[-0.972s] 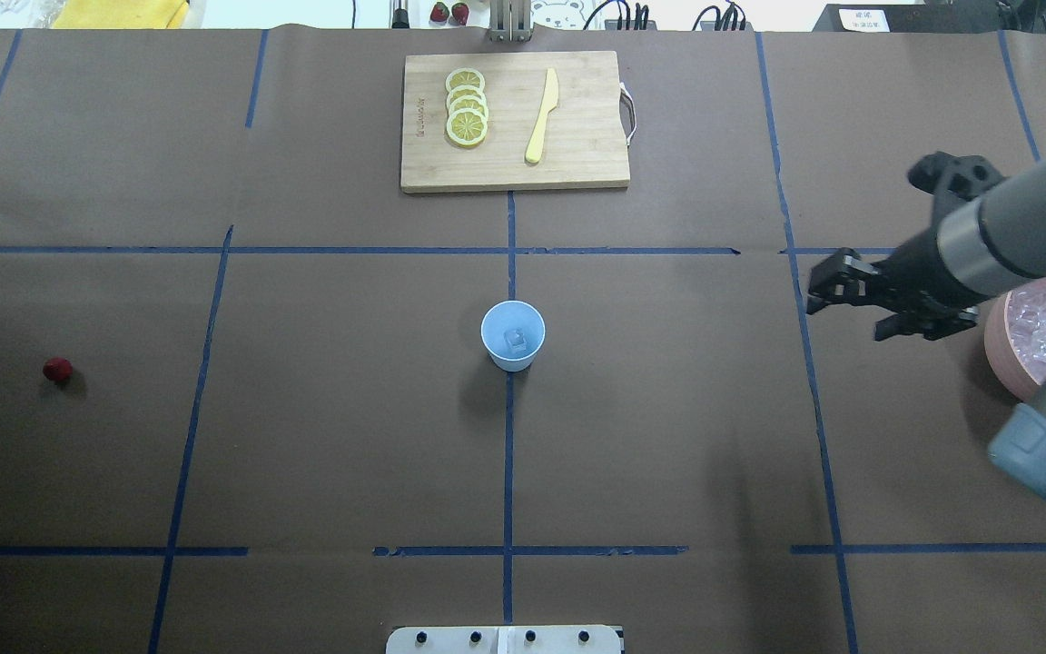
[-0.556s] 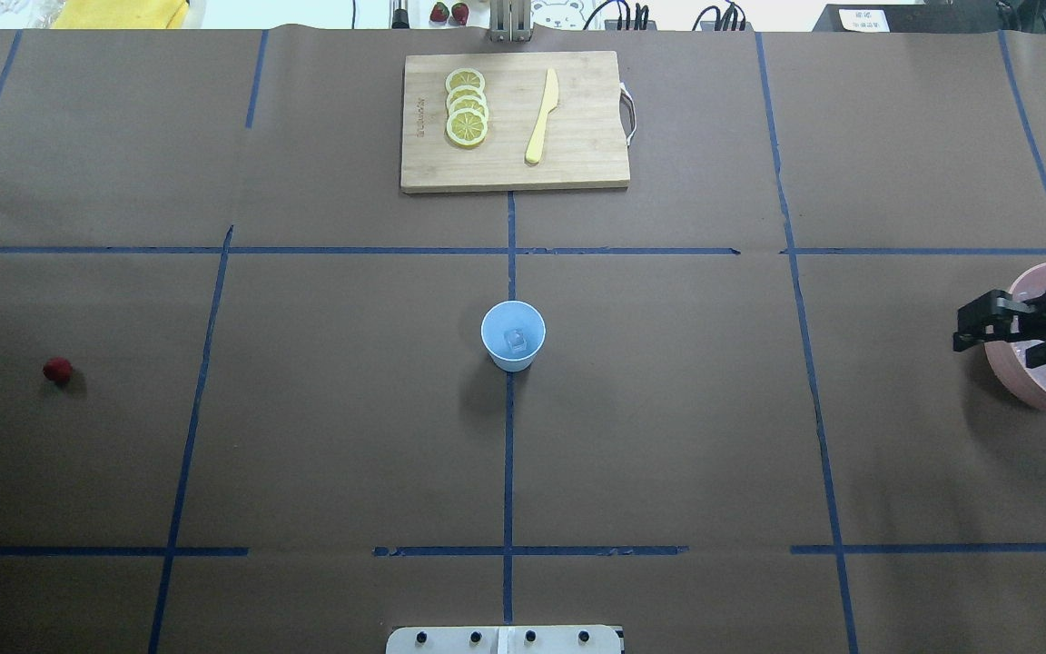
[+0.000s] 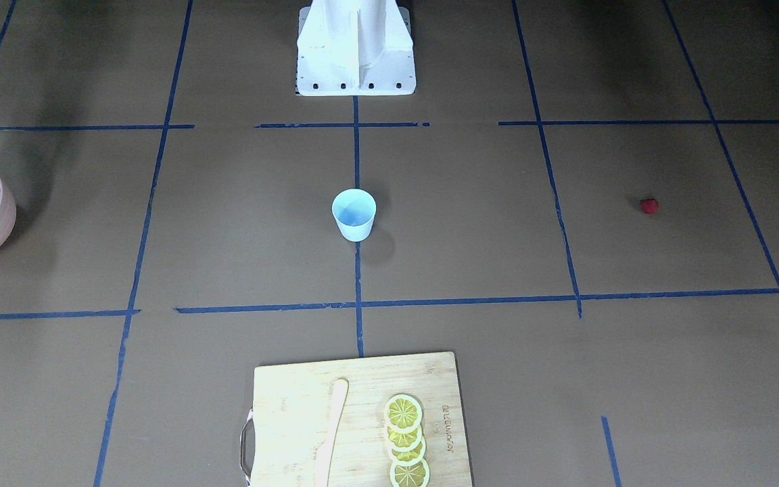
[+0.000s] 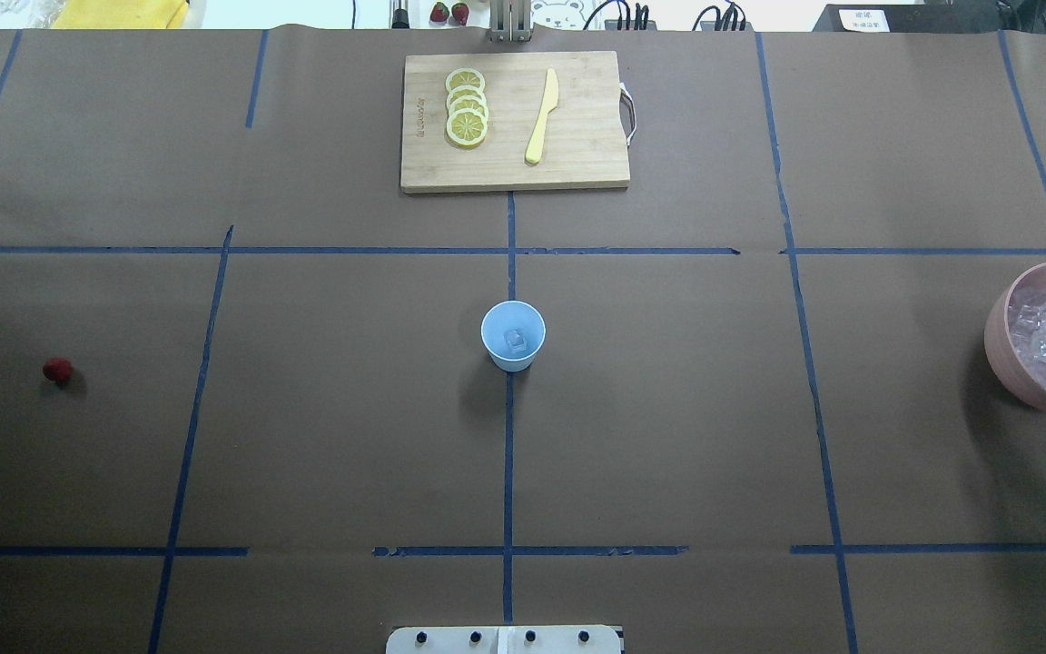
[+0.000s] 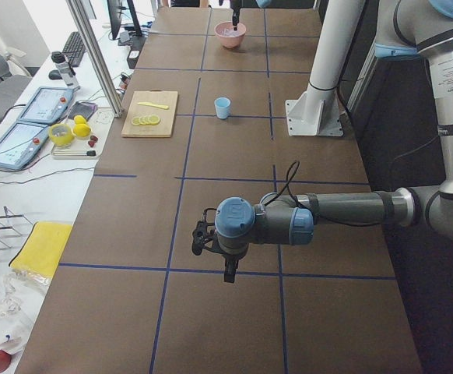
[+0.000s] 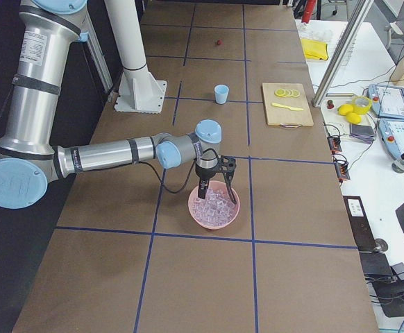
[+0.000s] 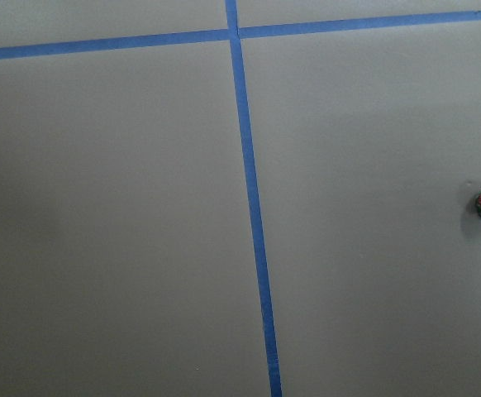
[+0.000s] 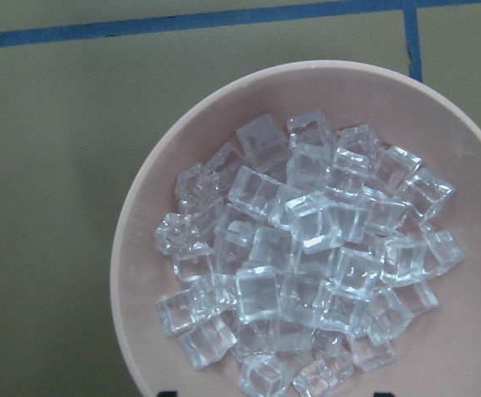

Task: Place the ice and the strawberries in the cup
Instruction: 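Grasp another ice cube from the bowl with the right gripper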

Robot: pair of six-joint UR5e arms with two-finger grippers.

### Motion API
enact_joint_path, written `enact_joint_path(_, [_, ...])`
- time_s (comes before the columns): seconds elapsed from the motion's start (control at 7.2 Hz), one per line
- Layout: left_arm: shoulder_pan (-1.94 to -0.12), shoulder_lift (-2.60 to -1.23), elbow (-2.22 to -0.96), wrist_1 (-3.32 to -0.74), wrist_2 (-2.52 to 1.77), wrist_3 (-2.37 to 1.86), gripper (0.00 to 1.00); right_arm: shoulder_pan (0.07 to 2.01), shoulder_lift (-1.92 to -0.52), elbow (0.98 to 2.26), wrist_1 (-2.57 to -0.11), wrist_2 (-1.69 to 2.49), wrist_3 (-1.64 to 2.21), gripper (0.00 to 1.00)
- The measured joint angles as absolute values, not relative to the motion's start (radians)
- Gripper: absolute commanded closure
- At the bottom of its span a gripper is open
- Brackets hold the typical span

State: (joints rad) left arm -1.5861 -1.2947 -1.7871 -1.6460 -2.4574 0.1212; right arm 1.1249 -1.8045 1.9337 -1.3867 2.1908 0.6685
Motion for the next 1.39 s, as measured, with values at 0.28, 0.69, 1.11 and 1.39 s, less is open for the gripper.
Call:
enact_joint_path(0.28, [-1.586,-1.295,-1.788,-1.646,-2.457,0.121,0.0,1.126,-1.766,1.882,-1.385,2.189,0.662,0.16])
enact_joint_path(0.69, [-1.585,-1.295,-1.787,-1.646,-2.457,0.121,0.0,1.126,-1.748,1.811,-1.325,2.189,0.661,0.18])
enact_joint_path(1.11, [-1.586,-1.294,-1.788,-1.646,-2.457,0.121,0.0,1.125,-1.742,1.796,-1.302,2.19,0.667,0.24])
enact_joint_path(1.39, [-1.586,-1.289,-1.792,-1.647,-2.457,0.122,0.0,1.124,-1.732,1.785,-1.3,2.191,0.669,0.24])
